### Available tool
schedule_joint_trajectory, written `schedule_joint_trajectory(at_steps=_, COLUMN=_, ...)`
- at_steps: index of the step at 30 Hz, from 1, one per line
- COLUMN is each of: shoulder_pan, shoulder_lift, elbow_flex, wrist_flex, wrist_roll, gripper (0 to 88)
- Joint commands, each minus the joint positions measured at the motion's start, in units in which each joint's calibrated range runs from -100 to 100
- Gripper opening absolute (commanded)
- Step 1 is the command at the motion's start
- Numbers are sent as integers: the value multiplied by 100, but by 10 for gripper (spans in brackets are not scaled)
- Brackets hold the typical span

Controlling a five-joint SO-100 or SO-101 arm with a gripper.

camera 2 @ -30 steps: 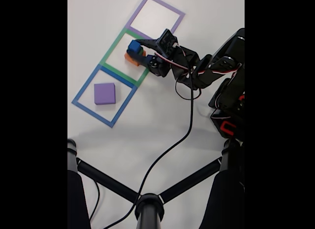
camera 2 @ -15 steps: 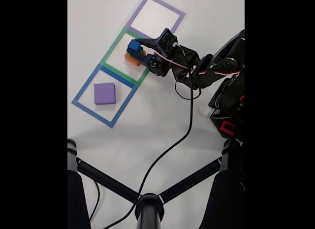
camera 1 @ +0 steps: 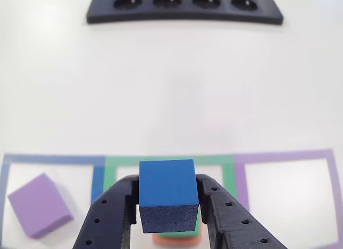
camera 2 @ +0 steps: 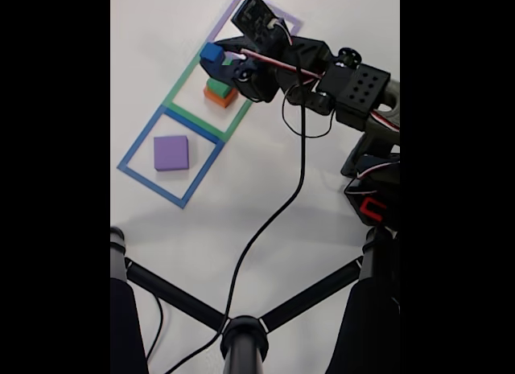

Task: Tower of hanoi

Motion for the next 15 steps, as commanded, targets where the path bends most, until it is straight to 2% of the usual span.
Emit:
schedule_joint_trajectory(at_steps=1, shoulder_pan=-179, shoulder_lift=-306, elbow_flex=-2399, wrist_flex=3396, wrist_roll=0, gripper=4)
schedule_joint_trajectory(at_steps=5, shoulder_pan=-514, shoulder_lift=-194, elbow_flex=-3989, wrist_flex=4886, wrist_roll=0, gripper=1)
schedule_joint_trajectory(at_steps=8, shoulder_pan=-827, shoulder_lift=-34, elbow_flex=-4871, wrist_flex=5582, wrist_roll=0, gripper=1)
schedule_joint_trajectory(at_steps=12, shoulder_pan=-1223, shoulder_lift=22, elbow_flex=-5352, wrist_flex=5857, wrist_roll=-202, gripper=1)
schedule_joint_trajectory(at_steps=15, shoulder_pan=-1429, shoulder_lift=-18, elbow_flex=-5362, wrist_flex=5816, wrist_roll=-129, gripper=1)
